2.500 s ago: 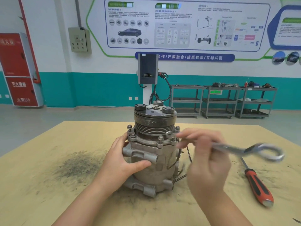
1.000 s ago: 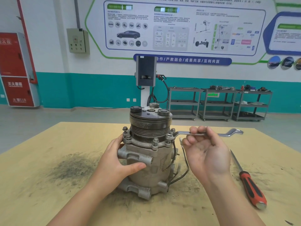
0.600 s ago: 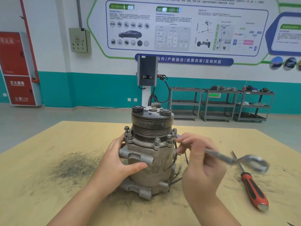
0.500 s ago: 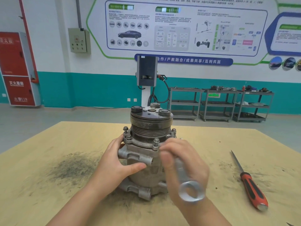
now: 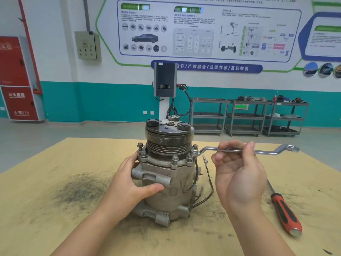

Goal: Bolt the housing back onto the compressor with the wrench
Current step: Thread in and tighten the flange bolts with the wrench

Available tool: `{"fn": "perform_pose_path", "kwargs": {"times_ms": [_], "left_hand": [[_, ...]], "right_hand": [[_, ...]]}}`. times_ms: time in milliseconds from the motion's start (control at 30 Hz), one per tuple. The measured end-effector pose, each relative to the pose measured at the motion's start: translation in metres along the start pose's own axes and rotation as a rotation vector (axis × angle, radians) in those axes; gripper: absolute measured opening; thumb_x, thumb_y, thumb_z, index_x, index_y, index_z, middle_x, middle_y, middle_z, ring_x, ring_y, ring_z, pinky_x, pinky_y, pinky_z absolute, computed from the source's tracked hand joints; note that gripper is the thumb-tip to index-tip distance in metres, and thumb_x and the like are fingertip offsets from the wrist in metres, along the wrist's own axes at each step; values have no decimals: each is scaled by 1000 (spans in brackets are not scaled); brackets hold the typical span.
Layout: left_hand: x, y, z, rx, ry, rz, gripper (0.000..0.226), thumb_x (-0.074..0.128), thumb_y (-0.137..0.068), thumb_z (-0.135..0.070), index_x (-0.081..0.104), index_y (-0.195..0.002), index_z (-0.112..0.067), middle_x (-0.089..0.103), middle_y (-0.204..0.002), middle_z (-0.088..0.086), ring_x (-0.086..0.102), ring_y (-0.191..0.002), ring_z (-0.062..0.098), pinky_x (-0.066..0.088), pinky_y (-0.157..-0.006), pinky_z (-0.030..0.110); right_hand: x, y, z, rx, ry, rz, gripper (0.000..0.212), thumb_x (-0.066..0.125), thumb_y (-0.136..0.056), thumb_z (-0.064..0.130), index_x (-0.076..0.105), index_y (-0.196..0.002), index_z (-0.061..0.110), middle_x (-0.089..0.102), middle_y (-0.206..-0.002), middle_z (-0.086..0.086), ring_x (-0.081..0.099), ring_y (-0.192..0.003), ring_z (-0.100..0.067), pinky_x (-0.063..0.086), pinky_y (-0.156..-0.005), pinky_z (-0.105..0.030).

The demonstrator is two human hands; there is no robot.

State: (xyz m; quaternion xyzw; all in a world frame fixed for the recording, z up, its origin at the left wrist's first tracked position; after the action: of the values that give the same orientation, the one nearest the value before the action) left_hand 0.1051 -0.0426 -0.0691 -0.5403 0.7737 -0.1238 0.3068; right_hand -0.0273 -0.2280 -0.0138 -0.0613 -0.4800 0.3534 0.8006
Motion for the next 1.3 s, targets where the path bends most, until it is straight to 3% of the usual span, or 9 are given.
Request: {"fn": "perform_pose_path", "kwargs": {"times_ms": [300, 400, 533, 700, 833, 933, 1033, 1200, 1300], "left_hand": [[0, 1, -1, -8, 4, 3, 92, 77, -41, -73, 39, -124, -60, 45, -118, -53, 41, -112, -28, 39, -83, 12], [-1, 1, -1, -9, -3, 12, 93, 75, -37, -83, 37, -120, -66, 45, -119, -51, 41, -112, -29, 39, -81, 11], [0, 0, -2, 9, -7, 1, 87, 76, -35, -83, 36, -113, -78, 45, -118, -52, 43, -112, -27, 39, -81, 9], [2, -2, 2, 27, -9, -13, 78, 73, -42, -59, 43, -112, -70, 51, -113, -49, 48, -109, -24, 40, -83, 13], [0, 0, 1, 16, -11, -4, 92, 74, -34, -87, 39, -117, -70, 46, -119, -51, 43, -114, -26, 39, -83, 11], [0, 0, -1, 10, -6, 5, 89, 77, -40, -76, 39, -120, -64, 44, -118, -53, 40, -113, -28, 38, -83, 11], [0, 0, -1, 3, -6, 7, 88, 77, -42, -72, 41, -122, -60, 45, -119, -51, 42, -115, -25, 39, -84, 11], [0, 0, -2, 7, -6, 7, 85, 77, -43, -71, 40, -119, -61, 44, -116, -54, 41, -112, -29, 40, -81, 11], [0, 0, -3, 4, -3, 11, 84, 77, -43, -71, 39, -118, -63, 44, -115, -54, 41, -110, -30, 39, -81, 11]], "right_hand": [[-1, -3, -8, 89, -27, 31, 39, 38, -99, 34, 57, -74, 9, 61, -66, -6, 52, -51, -18, 47, -53, -26], [3, 12, -8, -231, 171, 114, 36, 45, -95, 41, 57, -75, 14, 64, -72, -5, 56, -58, -21, 50, -61, -28], [16, 42, -15, -770, 653, 475, 35, 48, -101, 30, 65, -78, 8, 65, -81, -2, 63, -77, -18, 54, -69, -36], [23, 52, -22, -846, 851, 580, 26, 65, -91, 27, 69, -83, 3, 66, -89, -3, 63, -82, -19, 52, -71, -33], [16, 39, -9, -649, 524, 405, 31, 43, -103, 33, 63, -86, 17, 65, -87, -1, 64, -80, -19, 52, -76, -29], [8, 21, -2, -360, 216, 171, 35, 39, -101, 27, 64, -76, 24, 65, -79, -3, 58, -61, -20, 50, -67, -27], [2, 8, -2, -109, 54, 60, 35, 45, -97, 32, 60, -71, 13, 64, -70, -7, 54, -53, -18, 49, -57, -25], [-5, -5, -10, 146, -106, 17, 54, 37, -103, 26, 65, -58, 15, 61, -66, -7, 51, -51, -18, 46, -51, -24], [-6, -9, -13, 226, -123, 37, 45, 36, -103, 25, 59, -66, 12, 59, -66, -7, 50, -51, -18, 42, -55, -28]]}}
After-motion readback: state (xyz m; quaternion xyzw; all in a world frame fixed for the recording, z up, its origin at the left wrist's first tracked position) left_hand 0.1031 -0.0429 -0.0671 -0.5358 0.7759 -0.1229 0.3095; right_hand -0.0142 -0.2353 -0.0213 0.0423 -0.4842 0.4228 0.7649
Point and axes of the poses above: each hand's wrist, its own y-axis away from the middle knuckle, its own x-axis out of the palm, z = x × y, the point moved 3 cm from there along -y, towards the middle knuckle
